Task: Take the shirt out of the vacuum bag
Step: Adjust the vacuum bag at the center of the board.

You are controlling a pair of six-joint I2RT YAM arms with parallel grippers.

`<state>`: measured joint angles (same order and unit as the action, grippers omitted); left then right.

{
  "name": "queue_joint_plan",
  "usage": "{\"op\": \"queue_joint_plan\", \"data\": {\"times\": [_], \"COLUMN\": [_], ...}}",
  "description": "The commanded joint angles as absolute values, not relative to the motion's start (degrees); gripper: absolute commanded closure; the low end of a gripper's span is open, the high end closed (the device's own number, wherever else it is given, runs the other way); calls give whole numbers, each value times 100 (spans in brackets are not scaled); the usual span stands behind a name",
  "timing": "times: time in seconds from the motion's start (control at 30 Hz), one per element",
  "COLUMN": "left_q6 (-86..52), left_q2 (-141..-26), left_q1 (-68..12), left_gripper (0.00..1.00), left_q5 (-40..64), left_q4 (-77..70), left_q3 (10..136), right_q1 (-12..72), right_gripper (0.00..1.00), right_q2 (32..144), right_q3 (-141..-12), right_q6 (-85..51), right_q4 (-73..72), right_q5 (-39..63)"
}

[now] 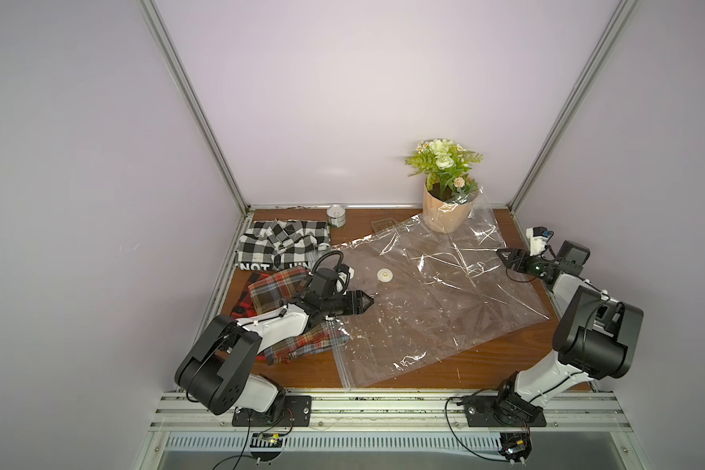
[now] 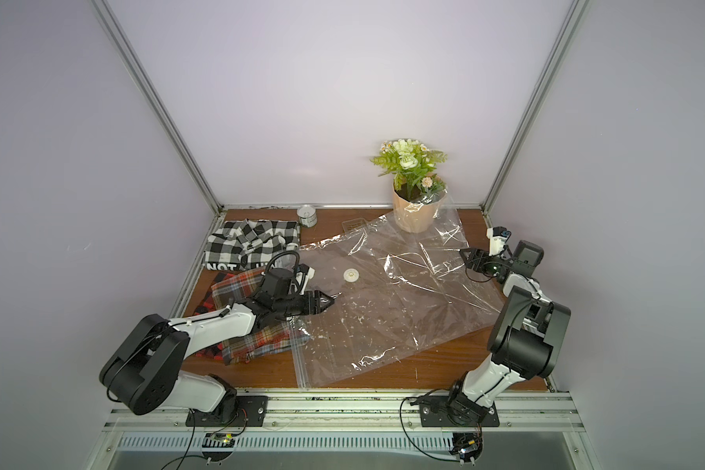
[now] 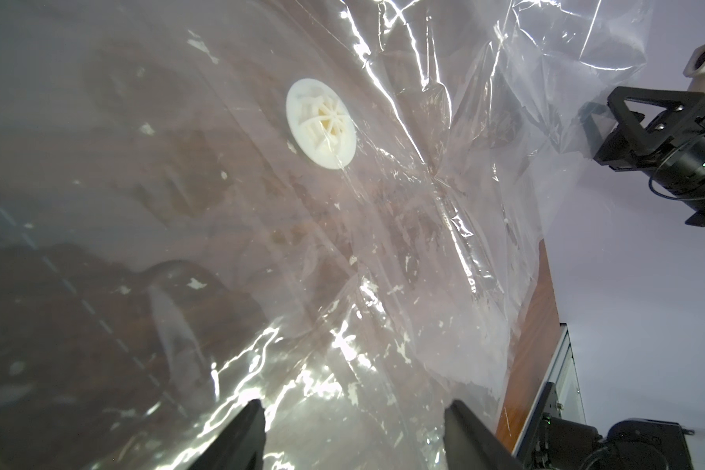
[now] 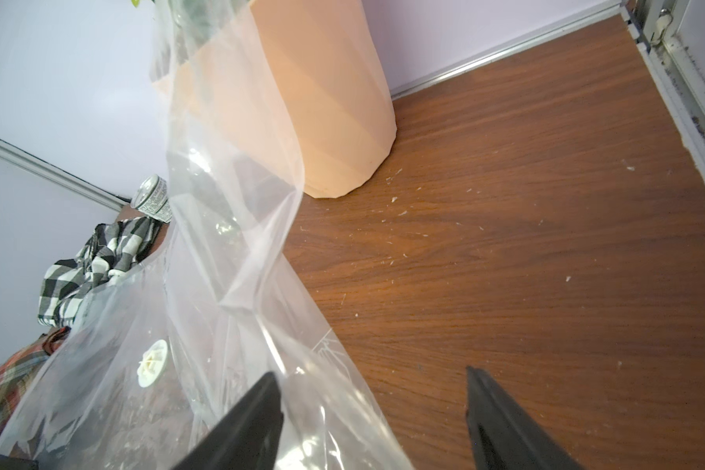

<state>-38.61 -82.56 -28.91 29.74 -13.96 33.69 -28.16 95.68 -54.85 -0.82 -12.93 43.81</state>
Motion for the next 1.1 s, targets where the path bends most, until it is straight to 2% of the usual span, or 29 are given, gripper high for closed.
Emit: {"op": "queue_joint_plan", "data": {"times": [0.0, 0.17, 0.3, 0.33, 0.6, 0.83, 1.07], "left_q6": [-3757, -3749, -3697, -3666, -3654, -3680, -3700], "left_q2": [-8245, -8227, -8252, -8261, -8209, -8226, -8234], "left_q1": [-2958, -2958, -2959, -2957, -2962, -2956, -2965], "left_gripper": [29, 29, 30, 30, 30, 30, 30], "left_q5": [2942, 2921, 2974, 2972, 2929, 3011, 3100], "left_q4": [-1369, -1386, -1391, -1357, -1351, -1431, -1538], "left_q3": [3506, 3471, 3475, 3482, 3402, 3377, 3414], "right_q1": [-2830, -2830, -2834, -2831, -2752, -2621, -2567], "right_gripper": [36, 61, 96, 100, 100, 100, 100], "right_q2": [9274, 9141, 9005, 8961, 8134, 7425, 7194], "right_q3": [-5452, -5408, -5423, -5426, -5153, -5221, -5792], "right_q6": [-225, -332, -485, -536, -931, -1100, -1379], "right_q4": [-1450, -1429, -1355, -1352, -1432, -836, 292], "right_q5": [4442, 4383, 4202, 4201, 4078, 3814, 3216]}}
